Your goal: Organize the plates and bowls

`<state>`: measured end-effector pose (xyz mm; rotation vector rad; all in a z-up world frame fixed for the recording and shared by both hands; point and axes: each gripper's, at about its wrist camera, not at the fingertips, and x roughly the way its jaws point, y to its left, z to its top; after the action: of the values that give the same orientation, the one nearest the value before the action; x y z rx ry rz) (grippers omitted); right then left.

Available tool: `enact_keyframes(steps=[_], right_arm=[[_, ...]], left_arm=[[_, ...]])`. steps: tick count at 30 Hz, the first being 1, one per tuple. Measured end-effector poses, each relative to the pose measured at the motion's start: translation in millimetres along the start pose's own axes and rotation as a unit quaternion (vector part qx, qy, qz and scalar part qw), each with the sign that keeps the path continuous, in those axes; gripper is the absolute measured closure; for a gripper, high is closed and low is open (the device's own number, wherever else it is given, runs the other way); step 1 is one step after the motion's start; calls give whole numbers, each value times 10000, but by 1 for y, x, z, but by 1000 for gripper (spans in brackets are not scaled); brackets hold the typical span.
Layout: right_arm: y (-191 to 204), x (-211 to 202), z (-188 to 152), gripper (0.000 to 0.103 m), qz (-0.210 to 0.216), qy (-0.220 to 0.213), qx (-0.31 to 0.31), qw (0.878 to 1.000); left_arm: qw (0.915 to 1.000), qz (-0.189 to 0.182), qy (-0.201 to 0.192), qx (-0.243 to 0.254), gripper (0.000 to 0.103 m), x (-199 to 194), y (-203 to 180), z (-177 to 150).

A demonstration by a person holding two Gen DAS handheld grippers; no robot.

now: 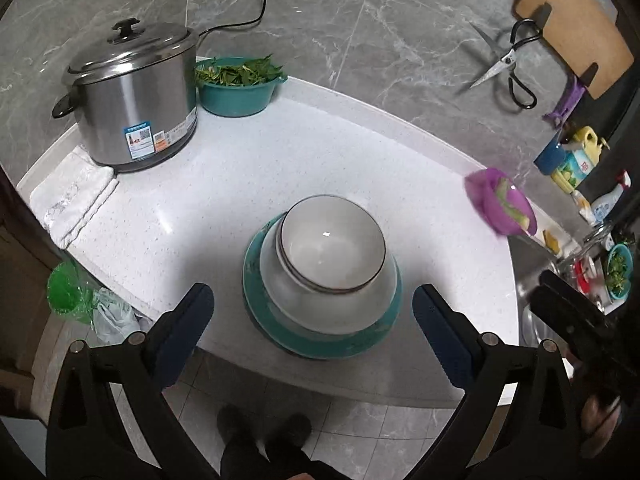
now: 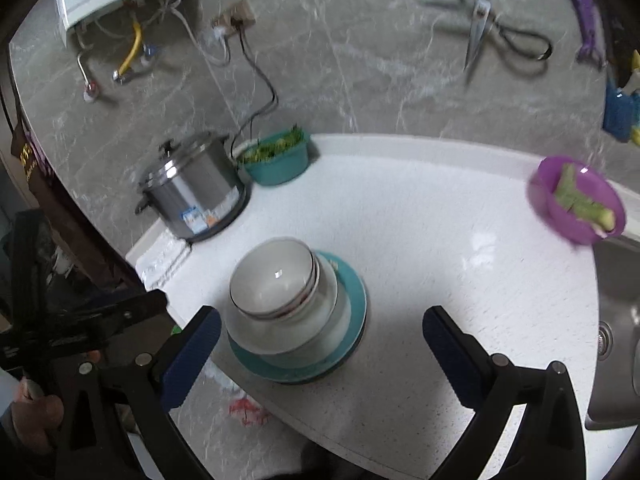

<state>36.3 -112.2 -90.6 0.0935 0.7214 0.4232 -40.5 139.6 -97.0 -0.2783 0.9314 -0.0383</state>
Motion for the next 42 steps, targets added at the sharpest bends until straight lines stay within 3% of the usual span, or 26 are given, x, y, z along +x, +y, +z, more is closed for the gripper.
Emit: enact_keyframes(steps=[3, 7, 10, 11, 12, 13, 15, 18, 21, 24, 27, 30, 35, 42], right_arm=[[8, -14, 1, 0, -140, -259, 31, 9996], [21, -27, -4, 0, -431, -543, 12, 9976], [30, -33, -8, 0, -562, -711, 82, 9958], [33, -37, -9, 0, -611, -780, 68, 9951], [37, -40, -9, 0, -676, -853, 32, 9941], [40, -43, -9, 0, -734, -933, 1, 9929], [46, -47, -9, 0, -776, -1032, 1, 9916], [53, -52, -11, 0, -832, -1086, 25, 9906], [55, -56, -12, 0, -915, -1126, 42, 9894], [58, -59, -11, 0, -1015, -1166, 22, 9880], [63, -61, -11, 0, -1144, -1159, -42, 9866], [66, -62, -11, 0, -1221, -1163, -51, 9857], [70, -62, -10, 0, -1315, -1115, -54, 9850], [69, -59, -8, 0, -1613, -801, 141, 9836]], left_arm=[[9998, -108, -75, 161, 2, -3, -5, 7], [9984, 210, -127, 518, 2, -10, -18, 16], [9976, 80, -396, 568, 2, -25, -20, 14], [9971, -51, -480, 589, 2, -29, -19, 12], [9955, -423, -508, 685, 2, -30, -19, 9], [9941, -588, -261, 873, 2, -25, -23, 7], [9929, -462, 184, 1079, 2, -14, -28, 5], [9918, -523, -278, 1135, 0, -28, -30, 3], [9899, -724, -424, 1147, 0, -38, -32, 3], [9914, -584, -320, 1125, 0, -35, -33, 3], [9951, -54, -197, 967, 0, -37, -29, 4], [9955, 253, -195, 897, 0, -38, -22, 9], [9959, 283, -306, 804, 0, -43, -21, 10], [9979, 213, -174, 592, 0, -40, -15, 15]])
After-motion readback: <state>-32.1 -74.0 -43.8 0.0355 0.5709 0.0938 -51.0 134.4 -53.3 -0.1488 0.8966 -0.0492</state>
